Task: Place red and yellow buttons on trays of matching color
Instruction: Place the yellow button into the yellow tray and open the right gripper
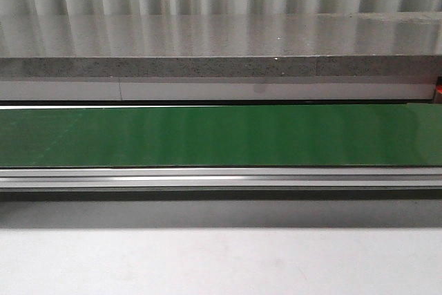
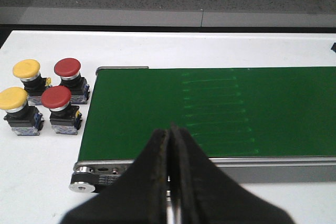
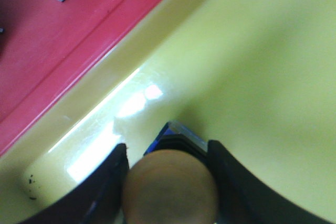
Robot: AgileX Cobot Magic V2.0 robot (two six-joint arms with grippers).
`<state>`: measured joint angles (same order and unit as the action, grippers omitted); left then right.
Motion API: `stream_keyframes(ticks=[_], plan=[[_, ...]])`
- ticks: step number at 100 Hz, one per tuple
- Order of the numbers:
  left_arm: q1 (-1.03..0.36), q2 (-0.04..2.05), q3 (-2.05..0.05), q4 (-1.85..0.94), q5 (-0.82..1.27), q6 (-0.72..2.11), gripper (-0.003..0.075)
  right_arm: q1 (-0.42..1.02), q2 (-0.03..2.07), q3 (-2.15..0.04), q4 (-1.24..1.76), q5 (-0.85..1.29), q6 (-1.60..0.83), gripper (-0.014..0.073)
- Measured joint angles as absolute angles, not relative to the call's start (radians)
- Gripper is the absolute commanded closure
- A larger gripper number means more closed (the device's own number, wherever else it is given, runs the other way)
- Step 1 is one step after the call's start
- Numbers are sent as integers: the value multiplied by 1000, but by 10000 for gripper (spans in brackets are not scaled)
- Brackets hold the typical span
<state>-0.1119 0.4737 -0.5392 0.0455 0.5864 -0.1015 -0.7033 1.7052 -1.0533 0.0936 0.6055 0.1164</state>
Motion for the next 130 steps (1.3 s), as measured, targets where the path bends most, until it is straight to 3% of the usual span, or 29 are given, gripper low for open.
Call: stream_keyframes(ticks=[11,18,54,108,130], plan=[[-112,474,-539,45,586,-101,740,-703,1705,-1053,94,603,118,25],[-112,474,-539,45,586,-101,740,-703,1706,-1053,94,603,119,-24],[-112,474,-539,45,586,-101,740,-646,1554,-1053,98,603,119,-21],[-112,474,-539,45,586,-101,740,-211,1070,-931,102,630,19,-21],[-112,474,-539,45,586,-101,740,-124,887,-836,104,722,-15,-16]])
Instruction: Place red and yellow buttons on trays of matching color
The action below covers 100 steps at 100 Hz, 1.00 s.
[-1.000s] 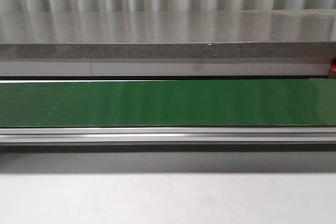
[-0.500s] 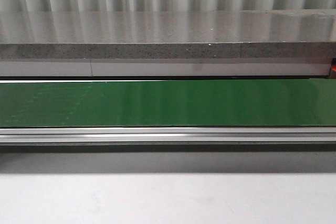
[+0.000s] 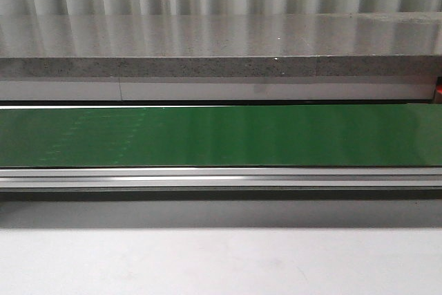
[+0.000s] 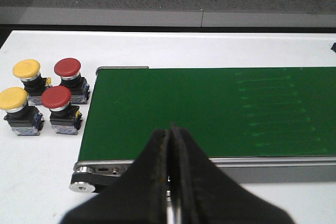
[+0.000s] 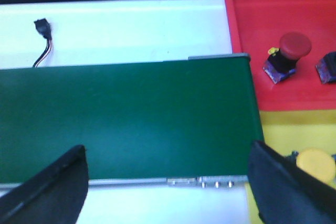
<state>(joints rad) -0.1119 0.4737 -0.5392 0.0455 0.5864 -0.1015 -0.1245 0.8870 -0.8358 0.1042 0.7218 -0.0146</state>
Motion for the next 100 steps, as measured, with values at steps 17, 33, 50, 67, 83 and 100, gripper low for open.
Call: stream_keyframes(ticks=[17,33,50,67,83,100], plan=[[-112,474,-539,45,586,-101,740,-122,786,-767,104,794,-16,141],[-112,474,-539,45,586,-101,740,-121,706,-730,104,805,-16,452],[-112,474,-539,45,586,-101,740,-121,681,-730,104,810,-16,657],[-112,474,-539,45,586,-101,740,-121,681,-730,104,813,-20,661],[-112,474,-539,45,586,-101,680,-121,681,-730,104,813,-20,661],[-112,474,-539,45,586,-101,354,-121,681,-730,104,813,-21,661]])
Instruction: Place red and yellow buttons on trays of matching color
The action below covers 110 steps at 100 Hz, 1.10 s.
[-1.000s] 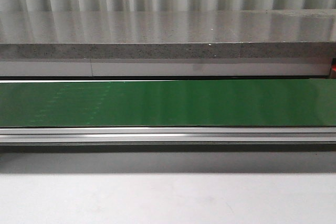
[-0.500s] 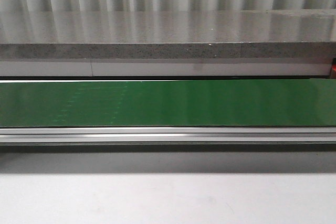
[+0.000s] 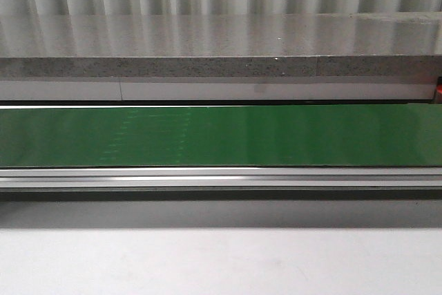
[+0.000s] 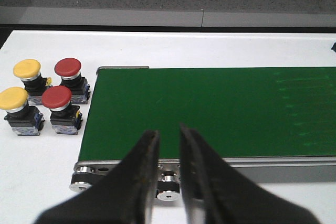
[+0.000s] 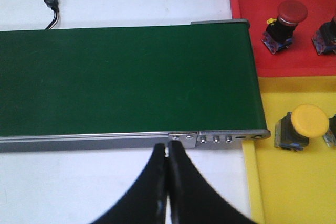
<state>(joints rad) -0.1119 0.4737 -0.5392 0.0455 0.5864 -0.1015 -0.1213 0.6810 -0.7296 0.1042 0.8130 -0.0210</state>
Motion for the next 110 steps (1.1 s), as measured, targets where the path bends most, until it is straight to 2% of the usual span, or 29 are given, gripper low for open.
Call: stream_keyframes(ticks=[3,10,17,39,66,85,110], plan=[[-112,474,-539,45,586,-101,279,-121,681,-730,104,813,-21,661],[-112,474,-539,45,586,-101,160,-121,681,-730,104,813,-21,661],[-112,474,-539,45,586,-101,108,-121,681,-730,104,813,-21,661],[-112,474,-539,45,586,-119,113,-121,681,-730,104,813,-23,661],[-38,507,-546,218,582,-402,113,-121,681,-730,104,813,-23,661],[73,655,-600,264,578,-493,113,-121,681,-730,104,813,-23,661],[203,949,-711,204,531,-505,113,-121,681,-730,104,813,-23,661]])
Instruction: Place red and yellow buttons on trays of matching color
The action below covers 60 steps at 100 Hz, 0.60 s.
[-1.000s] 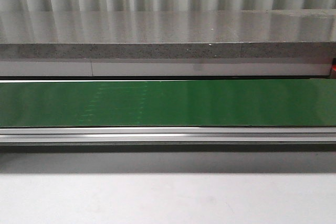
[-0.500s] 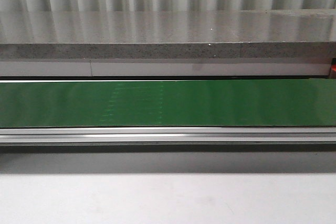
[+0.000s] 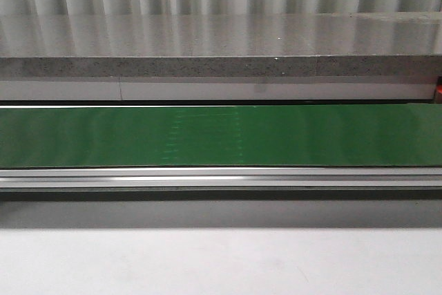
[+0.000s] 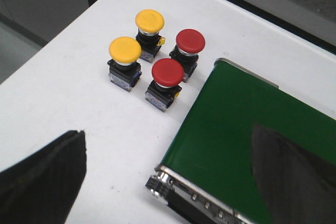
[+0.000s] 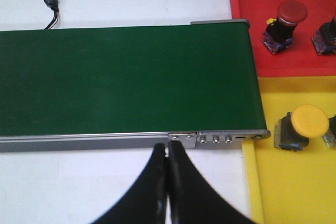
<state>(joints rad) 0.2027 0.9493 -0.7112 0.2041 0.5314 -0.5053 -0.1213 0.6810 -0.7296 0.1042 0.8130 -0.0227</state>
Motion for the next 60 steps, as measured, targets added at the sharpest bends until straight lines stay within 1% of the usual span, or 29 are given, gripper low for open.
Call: stream_keyframes(ticks=[29,60], plan=[[220,1268,-853,188,500,-509,113,-121,681,-730,104,813,-23,661],[224,1487,-936,187,476,-510,113,-121,681,-730,104,813,-23,661]])
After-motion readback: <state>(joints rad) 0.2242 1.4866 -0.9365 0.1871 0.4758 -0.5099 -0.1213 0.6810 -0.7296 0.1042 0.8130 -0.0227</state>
